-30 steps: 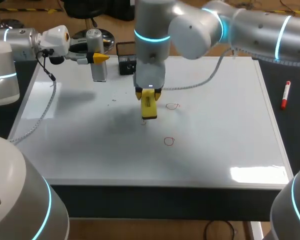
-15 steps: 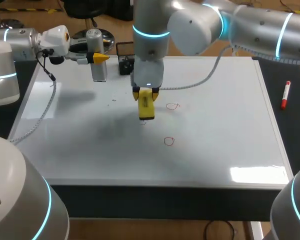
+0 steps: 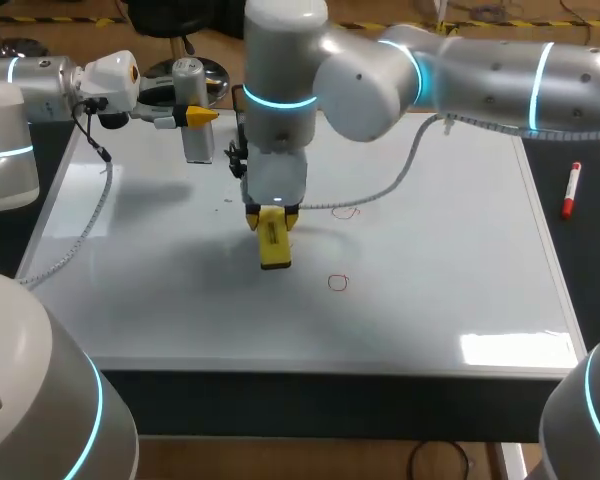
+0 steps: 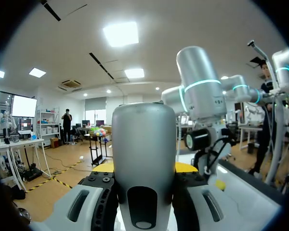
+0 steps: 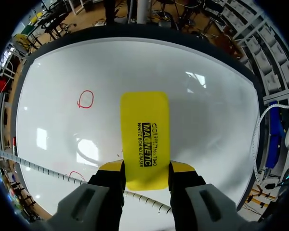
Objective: Pick up the inspection probe, press it on each red-marked spot on the whiteboard one by one, put down the probe, pick up the eraser, and wipe off all the red marks.
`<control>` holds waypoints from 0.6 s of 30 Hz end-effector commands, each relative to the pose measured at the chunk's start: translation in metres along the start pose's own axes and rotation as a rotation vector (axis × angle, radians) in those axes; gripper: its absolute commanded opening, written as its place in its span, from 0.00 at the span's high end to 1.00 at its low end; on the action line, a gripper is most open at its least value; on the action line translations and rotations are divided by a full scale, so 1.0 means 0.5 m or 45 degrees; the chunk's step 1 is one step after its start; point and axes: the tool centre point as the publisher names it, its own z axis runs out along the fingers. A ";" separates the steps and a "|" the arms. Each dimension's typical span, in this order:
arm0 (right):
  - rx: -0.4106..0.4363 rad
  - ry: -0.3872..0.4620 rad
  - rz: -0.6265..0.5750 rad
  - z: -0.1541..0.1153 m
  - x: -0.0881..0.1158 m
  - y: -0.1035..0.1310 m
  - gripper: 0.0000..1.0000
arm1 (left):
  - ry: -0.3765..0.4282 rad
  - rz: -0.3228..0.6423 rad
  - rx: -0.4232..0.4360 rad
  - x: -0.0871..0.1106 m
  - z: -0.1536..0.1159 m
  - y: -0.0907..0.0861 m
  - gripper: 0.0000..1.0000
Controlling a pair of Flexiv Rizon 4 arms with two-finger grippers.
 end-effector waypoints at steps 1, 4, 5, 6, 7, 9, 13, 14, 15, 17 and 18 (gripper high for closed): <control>-0.010 0.021 -0.006 0.018 -0.014 -0.006 1.00 | 0.000 0.000 -0.001 -0.001 0.000 -0.002 1.00; -0.027 0.032 -0.007 0.035 -0.014 -0.008 1.00 | 0.000 0.000 -0.001 -0.001 0.000 -0.002 1.00; -0.030 0.034 -0.007 0.040 -0.013 -0.009 1.00 | 0.000 0.000 -0.001 -0.001 0.000 -0.002 1.00; -0.038 0.037 -0.005 0.046 -0.011 -0.009 1.00 | 0.000 0.000 -0.001 -0.001 0.000 -0.002 1.00; -0.040 0.040 -0.002 0.051 -0.010 -0.010 1.00 | 0.000 0.000 -0.001 -0.001 0.000 -0.002 1.00; -0.044 0.041 -0.001 0.058 -0.007 -0.011 1.00 | 0.000 0.000 -0.001 -0.001 0.000 -0.002 1.00; -0.049 0.040 0.009 0.066 -0.002 -0.012 1.00 | 0.000 0.000 -0.001 -0.001 0.000 -0.002 1.00; -0.050 0.040 0.013 0.067 0.000 -0.012 1.00 | 0.000 0.000 -0.001 -0.001 0.000 -0.002 1.00; -0.050 0.041 0.016 0.069 0.003 -0.013 1.00 | 0.000 0.000 -0.001 -0.001 0.000 -0.002 1.00; -0.048 0.044 0.024 0.070 0.008 -0.014 1.00 | 0.000 0.000 -0.001 -0.001 0.000 -0.002 1.00; -0.047 0.046 0.028 0.071 0.012 -0.014 1.00 | 0.000 0.000 -0.001 -0.001 0.000 -0.002 1.00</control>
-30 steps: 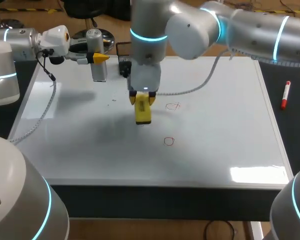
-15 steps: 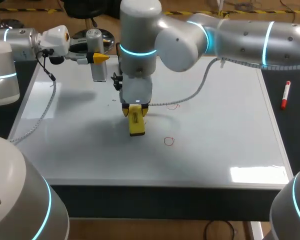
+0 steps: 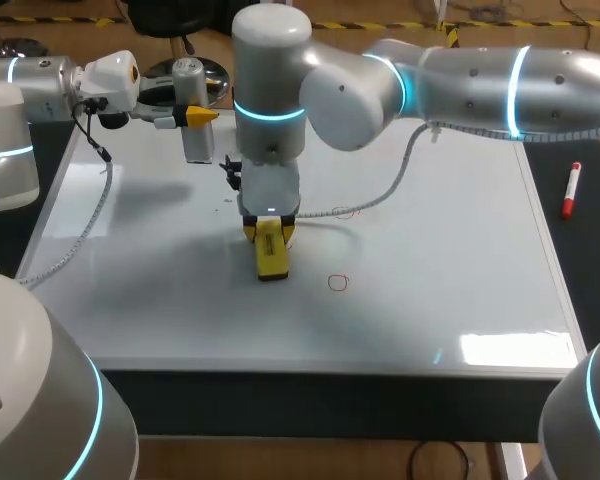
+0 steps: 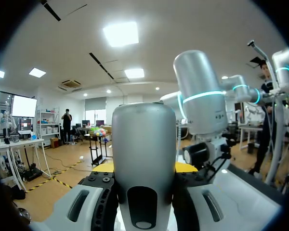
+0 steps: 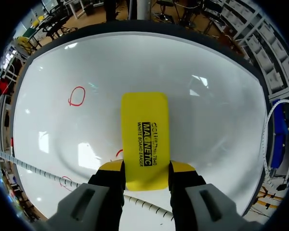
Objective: Pick up the inspection probe, press it on each red-marked spot on the whiteboard one by one, put down the probe, pick up the eraser, and wipe off all the red marks.
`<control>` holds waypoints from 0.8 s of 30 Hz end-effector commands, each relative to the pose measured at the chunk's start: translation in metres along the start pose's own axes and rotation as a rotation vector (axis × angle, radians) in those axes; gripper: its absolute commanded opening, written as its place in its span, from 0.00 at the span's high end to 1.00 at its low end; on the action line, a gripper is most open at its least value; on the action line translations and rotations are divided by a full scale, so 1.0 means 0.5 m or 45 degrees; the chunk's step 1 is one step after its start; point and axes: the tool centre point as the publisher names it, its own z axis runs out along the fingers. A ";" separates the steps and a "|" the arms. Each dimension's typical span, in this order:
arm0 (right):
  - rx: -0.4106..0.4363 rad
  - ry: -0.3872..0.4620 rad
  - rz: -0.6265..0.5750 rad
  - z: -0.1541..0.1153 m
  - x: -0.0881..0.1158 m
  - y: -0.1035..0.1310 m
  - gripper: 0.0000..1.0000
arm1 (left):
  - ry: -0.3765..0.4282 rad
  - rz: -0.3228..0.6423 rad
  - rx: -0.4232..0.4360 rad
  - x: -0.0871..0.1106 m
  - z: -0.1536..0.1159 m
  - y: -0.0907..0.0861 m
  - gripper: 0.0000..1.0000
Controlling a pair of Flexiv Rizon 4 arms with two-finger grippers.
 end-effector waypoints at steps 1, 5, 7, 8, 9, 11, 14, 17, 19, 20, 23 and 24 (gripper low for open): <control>0.006 0.009 0.011 0.012 0.015 -0.006 1.00 | 0.001 -0.001 -0.001 -0.001 0.001 -0.002 1.00; 0.009 0.017 0.042 0.012 0.034 -0.006 1.00 | 0.001 -0.001 -0.001 -0.001 0.001 -0.002 1.00; 0.009 0.020 0.056 0.014 0.043 -0.005 1.00 | 0.001 -0.001 -0.001 -0.001 0.001 -0.002 1.00; 0.008 0.023 0.064 0.015 0.048 -0.005 1.00 | 0.001 -0.001 -0.001 -0.001 0.001 -0.002 1.00; 0.006 0.025 0.072 0.016 0.053 -0.004 1.00 | 0.001 -0.001 -0.001 -0.001 0.001 -0.002 1.00; 0.003 0.030 0.088 0.018 0.064 -0.002 1.00 | 0.001 -0.001 -0.001 -0.001 0.001 -0.002 1.00; -0.001 0.039 0.107 0.020 0.081 0.000 1.00 | 0.001 -0.001 -0.001 -0.001 0.001 -0.002 1.00; -0.003 0.048 0.120 0.020 0.093 0.002 1.00 | 0.001 -0.001 -0.001 -0.001 0.001 -0.002 1.00; -0.004 0.056 0.128 0.021 0.101 0.003 1.00 | 0.001 -0.001 -0.001 -0.001 0.001 -0.002 1.00; -0.004 0.059 0.131 0.021 0.104 0.002 1.00 | 0.001 -0.001 -0.001 -0.001 0.001 -0.002 1.00; -0.004 0.066 0.137 0.020 0.110 0.001 1.00 | 0.001 -0.001 -0.001 -0.001 0.001 -0.002 1.00; -0.004 0.068 0.139 0.019 0.112 0.001 1.00 | 0.001 -0.001 -0.001 -0.001 0.001 -0.002 1.00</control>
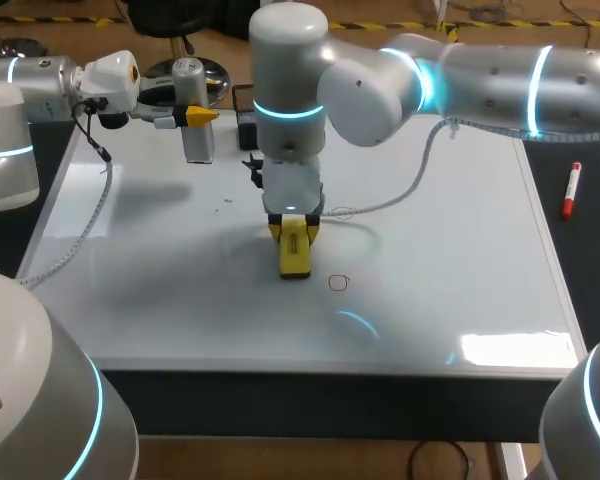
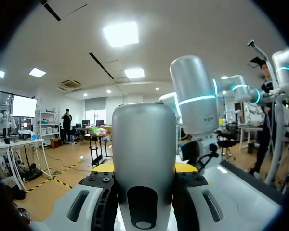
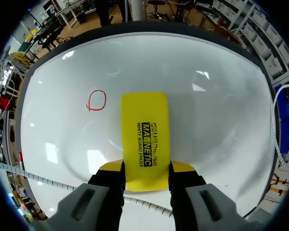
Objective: Pick up the inspection probe, press it on each red-marked spot on the whiteboard one by one, put down the probe, pick up the eraser, and wipe off all the red marks.
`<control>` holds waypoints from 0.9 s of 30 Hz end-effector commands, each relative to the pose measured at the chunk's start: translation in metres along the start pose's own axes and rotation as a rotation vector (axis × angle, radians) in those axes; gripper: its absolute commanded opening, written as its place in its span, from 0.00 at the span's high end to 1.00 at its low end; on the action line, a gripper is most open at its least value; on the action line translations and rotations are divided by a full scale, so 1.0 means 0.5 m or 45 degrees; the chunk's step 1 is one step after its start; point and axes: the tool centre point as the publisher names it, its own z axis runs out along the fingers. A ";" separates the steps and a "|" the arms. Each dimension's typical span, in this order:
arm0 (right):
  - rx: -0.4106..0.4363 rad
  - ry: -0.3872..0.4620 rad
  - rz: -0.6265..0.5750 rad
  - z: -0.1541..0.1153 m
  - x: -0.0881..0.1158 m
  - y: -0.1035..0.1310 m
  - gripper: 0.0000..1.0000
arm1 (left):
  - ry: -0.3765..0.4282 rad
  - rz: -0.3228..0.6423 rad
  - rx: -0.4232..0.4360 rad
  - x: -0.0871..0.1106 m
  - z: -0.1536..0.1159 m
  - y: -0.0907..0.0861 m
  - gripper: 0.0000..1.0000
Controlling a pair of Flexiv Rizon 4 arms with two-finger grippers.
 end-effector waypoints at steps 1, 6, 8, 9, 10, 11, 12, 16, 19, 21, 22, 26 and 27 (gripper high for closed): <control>0.008 0.003 0.003 0.021 0.018 -0.004 1.00 | 0.001 0.000 -0.001 -0.001 0.001 -0.002 1.00; 0.013 -0.011 0.005 -0.002 0.017 -0.006 1.00 | 0.001 0.000 -0.001 -0.001 0.001 -0.002 1.00; 0.019 -0.019 -0.002 -0.034 0.017 -0.005 1.00 | 0.001 0.000 -0.001 -0.001 0.001 -0.002 1.00; 0.028 -0.030 -0.015 -0.054 0.016 -0.006 1.00 | 0.001 0.000 -0.001 -0.001 0.001 -0.002 1.00; 0.043 -0.040 -0.024 -0.073 0.016 -0.007 1.00 | 0.001 0.000 -0.001 -0.001 0.001 -0.002 1.00; 0.063 -0.040 -0.030 -0.090 0.015 -0.009 1.00 | 0.001 0.000 -0.001 -0.001 0.001 -0.002 1.00; 0.078 -0.043 -0.041 -0.106 0.014 -0.012 1.00 | 0.001 0.000 -0.001 -0.001 0.001 -0.002 1.00; 0.138 -0.041 -0.061 -0.147 0.013 -0.032 1.00 | 0.001 0.000 -0.001 -0.001 0.001 -0.002 1.00; 0.151 -0.032 -0.066 -0.155 0.013 -0.048 1.00 | 0.001 0.000 -0.001 -0.001 0.001 -0.002 1.00; 0.154 -0.027 -0.070 -0.156 0.013 -0.054 1.00 | 0.001 0.000 -0.001 -0.001 0.001 -0.002 1.00; 0.155 -0.025 -0.071 -0.155 0.013 -0.056 1.00 | 0.001 0.000 -0.001 -0.001 0.001 -0.002 1.00; 0.151 -0.020 -0.072 -0.153 0.019 -0.069 1.00 | 0.001 0.000 -0.001 -0.001 0.001 -0.002 1.00; 0.149 -0.018 -0.063 -0.153 0.024 -0.075 1.00 | 0.001 0.000 -0.001 -0.001 0.001 -0.002 1.00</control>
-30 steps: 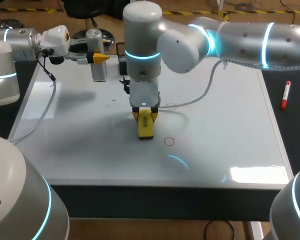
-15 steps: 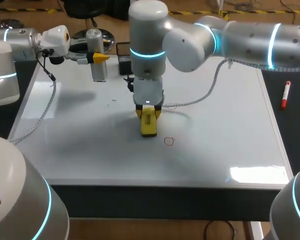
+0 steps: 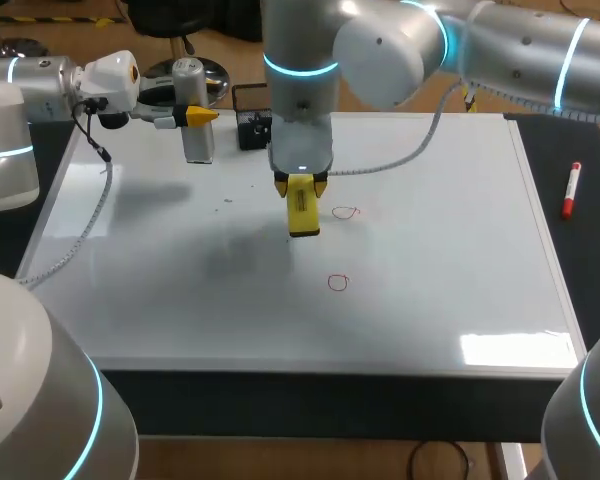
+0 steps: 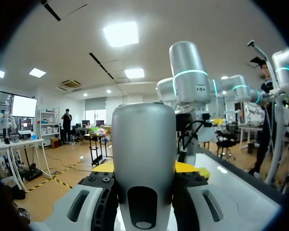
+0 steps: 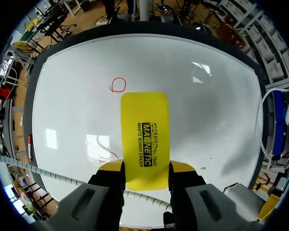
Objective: Pick up the inspection probe, press it on each red-marked spot on the whiteboard one by one, put down the probe, pick up the eraser, and wipe off all the red marks.
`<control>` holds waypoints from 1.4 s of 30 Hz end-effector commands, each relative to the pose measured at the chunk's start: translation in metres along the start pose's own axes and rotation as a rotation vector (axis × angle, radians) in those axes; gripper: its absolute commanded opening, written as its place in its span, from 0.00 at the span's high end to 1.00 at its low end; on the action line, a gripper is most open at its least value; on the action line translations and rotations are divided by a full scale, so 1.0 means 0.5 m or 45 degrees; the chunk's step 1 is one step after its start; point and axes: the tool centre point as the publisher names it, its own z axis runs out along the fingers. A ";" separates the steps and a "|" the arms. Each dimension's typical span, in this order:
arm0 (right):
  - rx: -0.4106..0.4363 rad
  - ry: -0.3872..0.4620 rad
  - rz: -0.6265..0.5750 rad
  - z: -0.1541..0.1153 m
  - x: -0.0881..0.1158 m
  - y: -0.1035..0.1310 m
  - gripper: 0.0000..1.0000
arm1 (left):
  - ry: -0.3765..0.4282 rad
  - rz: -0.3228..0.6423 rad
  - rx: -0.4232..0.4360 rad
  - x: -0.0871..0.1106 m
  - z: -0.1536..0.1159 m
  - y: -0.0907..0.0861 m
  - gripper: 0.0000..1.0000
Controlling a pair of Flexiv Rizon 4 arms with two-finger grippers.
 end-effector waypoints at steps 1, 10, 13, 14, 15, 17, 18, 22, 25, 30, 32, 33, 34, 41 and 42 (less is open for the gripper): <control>-0.007 0.012 0.020 0.003 0.017 -0.023 1.00 | 0.001 -0.001 -0.001 -0.001 0.001 -0.002 1.00; 0.001 0.014 0.171 -0.008 0.136 -0.121 1.00 | 0.001 -0.001 -0.001 -0.001 0.001 -0.002 1.00; 0.000 0.031 0.232 -0.012 0.183 -0.154 1.00 | 0.001 -0.001 -0.001 -0.001 0.001 -0.002 1.00; -0.004 0.030 0.252 -0.012 0.200 -0.164 1.00 | 0.001 -0.001 -0.001 -0.001 0.001 -0.002 1.00; -0.003 0.053 0.275 -0.012 0.217 -0.173 1.00 | 0.001 -0.001 -0.001 -0.001 0.001 -0.002 1.00; -0.030 0.023 0.299 -0.012 0.246 -0.190 1.00 | 0.001 -0.001 -0.001 -0.001 0.001 -0.002 1.00; -0.037 0.044 0.320 -0.012 0.262 -0.198 1.00 | 0.001 -0.001 -0.001 -0.001 0.001 -0.002 1.00; -0.055 0.058 0.394 -0.010 0.318 -0.228 1.00 | 0.001 -0.001 -0.001 -0.001 0.001 -0.002 1.00; -0.059 0.054 0.465 -0.011 0.364 -0.250 1.00 | 0.001 -0.001 -0.001 -0.001 0.001 -0.002 1.00; -0.050 0.060 0.583 -0.014 0.439 -0.281 1.00 | 0.001 -0.001 -0.001 -0.001 0.001 -0.002 1.00; -0.042 0.058 0.628 -0.017 0.468 -0.291 1.00 | 0.001 -0.001 -0.001 -0.001 0.001 -0.002 1.00; -0.043 0.059 0.646 -0.018 0.482 -0.296 1.00 | 0.001 -0.001 -0.001 -0.001 0.001 -0.002 1.00; -0.042 0.059 0.668 -0.019 0.494 -0.299 1.00 | 0.001 -0.001 -0.001 -0.001 0.001 -0.002 1.00; -0.049 0.049 0.781 -0.021 0.578 -0.319 1.00 | 0.001 -0.001 -0.001 -0.001 0.001 -0.002 1.00; -0.051 0.046 0.793 -0.019 0.588 -0.320 1.00 | 0.001 -0.001 -0.001 -0.001 0.001 -0.002 1.00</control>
